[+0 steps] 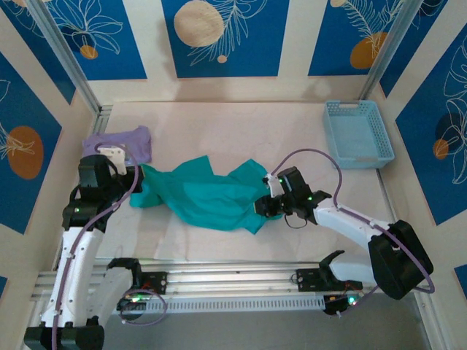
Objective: Fold the inside-out t-shirt
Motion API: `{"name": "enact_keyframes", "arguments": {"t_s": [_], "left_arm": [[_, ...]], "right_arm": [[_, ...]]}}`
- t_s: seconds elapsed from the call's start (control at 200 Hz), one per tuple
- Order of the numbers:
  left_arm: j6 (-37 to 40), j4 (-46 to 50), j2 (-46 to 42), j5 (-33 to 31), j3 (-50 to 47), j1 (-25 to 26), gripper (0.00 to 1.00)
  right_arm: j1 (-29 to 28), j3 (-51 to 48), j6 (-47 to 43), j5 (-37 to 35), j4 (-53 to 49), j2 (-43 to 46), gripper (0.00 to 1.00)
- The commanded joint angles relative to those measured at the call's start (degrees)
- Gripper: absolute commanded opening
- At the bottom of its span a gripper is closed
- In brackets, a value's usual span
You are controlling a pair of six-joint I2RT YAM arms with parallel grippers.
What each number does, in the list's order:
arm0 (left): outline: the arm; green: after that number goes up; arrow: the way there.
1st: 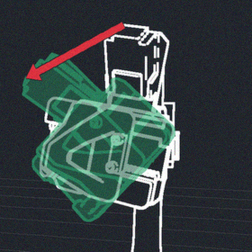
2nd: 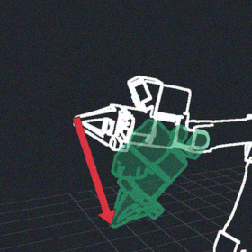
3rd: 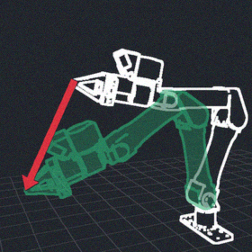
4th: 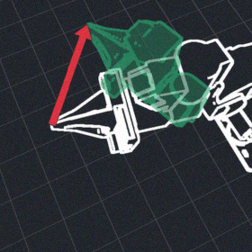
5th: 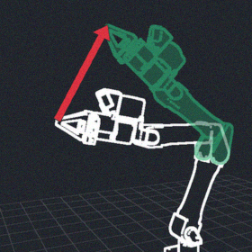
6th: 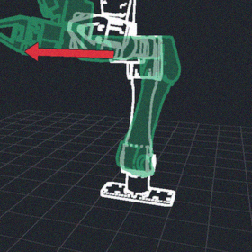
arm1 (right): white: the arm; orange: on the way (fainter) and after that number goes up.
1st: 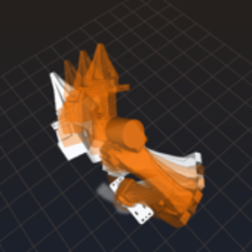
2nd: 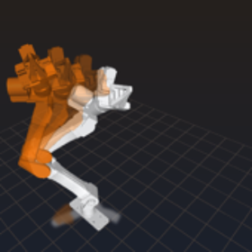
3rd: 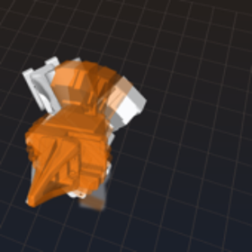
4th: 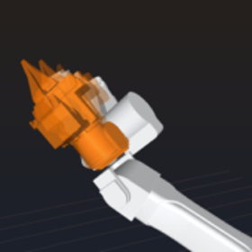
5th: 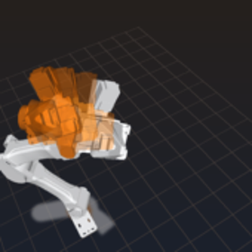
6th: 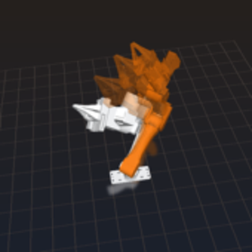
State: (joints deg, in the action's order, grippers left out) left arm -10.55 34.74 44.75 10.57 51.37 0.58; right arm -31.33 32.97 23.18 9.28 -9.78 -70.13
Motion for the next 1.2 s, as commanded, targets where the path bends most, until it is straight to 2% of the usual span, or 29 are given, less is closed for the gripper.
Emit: {"name": "enact_keyframes", "arguments": {"t_s": [0.0,0.135,0.245,0.345,0.46,0.625,0.75,0.83,0.99,1.195], "left_arm": [[0.2,-1.4,-0.3,1.4,-0.2,-0.8,0.00],[0.2,-1.4,-0.2,1.4,-0.2,-0.8,0.00],[0.3,-1.4,-0.1,1.3,0.0,-0.8,0.00],[0.0,-0.9,-0.1,1.2,0.9,-0.8,0.00],[-1.6,-0.2,-0.4,-0.4,4.6,-0.9,0.00],[-4.1,0.9,0.8,-4.3,17.6,-2.1,0.00],[-4.7,4.1,3.5,-7.7,33.0,-3.0,0.00],[-4.9,7.0,5.5,-9.2,43.6,-3.0,0.00],[-4.3,11.7,8.7,-9.6,57.9,-3.0,0.00],[-1.2,11.6,9.8,-9.8,59.5,-3.0,0.00]], "right_arm": [[-0.7,-0.6,1.1,1.1,0.8,-0.1,0.19],[-1.1,-0.9,1.6,1.4,1.1,-0.7,0.17],[-1.1,-1.2,2.6,1.7,0.5,0.5,0.08],[-0.5,0.1,2.6,1.6,-2.8,5.7,0.00],[3.2,7.4,0.4,2.1,-11.2,15.0,0.00],[14.1,24.0,-4.7,-1.2,-23.3,23.9,0.00],[23.2,37.5,-6.7,-1.9,-29.3,25.5,0.00],[26.9,45.8,-7.6,-3.3,-32.6,25.9,0.00],[28.3,56.9,-10.7,-7.6,-36.8,27.2,0.00],[28.2,60.3,-12.9,-5.6,-38.8,29.0,0.00]]}}
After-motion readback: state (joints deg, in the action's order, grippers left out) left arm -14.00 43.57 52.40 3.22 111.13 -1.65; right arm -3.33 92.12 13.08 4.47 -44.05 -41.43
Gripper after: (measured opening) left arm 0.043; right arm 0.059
